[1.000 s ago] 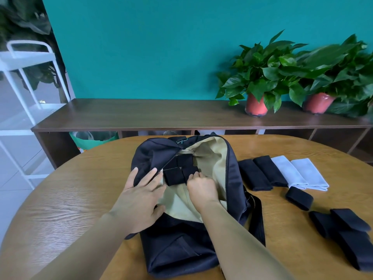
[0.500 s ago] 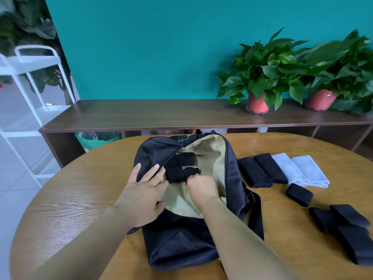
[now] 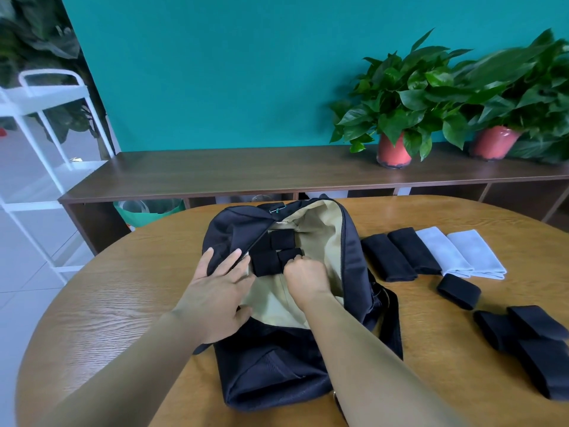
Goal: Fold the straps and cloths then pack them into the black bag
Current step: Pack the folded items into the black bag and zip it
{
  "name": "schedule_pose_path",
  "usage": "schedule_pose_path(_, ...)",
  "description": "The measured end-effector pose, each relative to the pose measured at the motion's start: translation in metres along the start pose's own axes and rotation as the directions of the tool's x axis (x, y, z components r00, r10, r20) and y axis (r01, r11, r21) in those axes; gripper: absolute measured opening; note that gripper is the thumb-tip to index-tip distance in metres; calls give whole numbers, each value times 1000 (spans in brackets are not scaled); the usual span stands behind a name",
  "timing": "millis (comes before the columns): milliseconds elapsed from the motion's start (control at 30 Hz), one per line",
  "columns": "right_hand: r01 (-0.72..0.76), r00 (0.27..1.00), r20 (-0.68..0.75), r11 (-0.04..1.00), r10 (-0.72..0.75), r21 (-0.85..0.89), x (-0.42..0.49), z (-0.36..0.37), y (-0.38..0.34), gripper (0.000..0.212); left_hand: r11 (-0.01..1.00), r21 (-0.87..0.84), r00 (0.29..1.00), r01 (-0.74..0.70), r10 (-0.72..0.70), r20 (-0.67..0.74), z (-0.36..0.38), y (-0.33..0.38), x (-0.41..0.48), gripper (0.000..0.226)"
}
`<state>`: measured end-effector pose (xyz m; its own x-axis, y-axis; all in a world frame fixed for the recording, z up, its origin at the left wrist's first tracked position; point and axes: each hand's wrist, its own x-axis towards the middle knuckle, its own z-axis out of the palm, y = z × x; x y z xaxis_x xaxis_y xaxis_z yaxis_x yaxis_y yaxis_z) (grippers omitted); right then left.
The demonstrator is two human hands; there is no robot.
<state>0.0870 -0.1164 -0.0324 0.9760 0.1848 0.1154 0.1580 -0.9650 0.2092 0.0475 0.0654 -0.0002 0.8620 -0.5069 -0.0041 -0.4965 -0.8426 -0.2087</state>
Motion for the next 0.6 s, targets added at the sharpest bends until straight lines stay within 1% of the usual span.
schedule_pose_path(100,-2,1000,-7,1000,2,-7,1,3,1,30,1000,5,1000,3,-3,6,-3,0,-1,61)
schedule_pose_path(200,-30,999,-22,999,29,-43,-3,-1,2,34,1000,10,1000,-4,4,6,-9,2,-2,61)
schedule_pose_path(267,-22,999,-38,998,20,-55,-7,-11,5,37,1000,10,1000,-11,10,7,-14,6,-3,59)
schedule_pose_path(300,-9,997,-74,999,6,-46,-10,-17,6,36,1000,13,1000,-14,14,9,-17,10,-4,58)
schedule_pose_path(333,-10,989,-145,998,2,-57,-15,-24,8,34,1000,15,1000,-18,17,12,-19,15,-4,58)
schedule_pose_path(400,-10,962,-273,997,-11,-73,-27,-39,11,29,1000,17,1000,-24,24,8,-23,27,-5,57)
schedule_pose_path(433,16,945,-324,997,-39,-73,-34,-43,15,29,1000,16,1000,-27,27,3,-24,33,-5,56)
schedule_pose_path(500,56,891,-449,998,-64,-32,-50,-39,29,29,1000,9,1000,-30,30,-2,-26,44,-6,56)
schedule_pose_path(567,73,816,-578,996,-33,46,-72,-39,53,29,999,3,999,-35,35,-1,-27,55,-5,56)
schedule_pose_path(600,53,802,-598,996,4,78,-85,-37,69,30,999,8,999,-38,38,4,-27,59,-5,56)
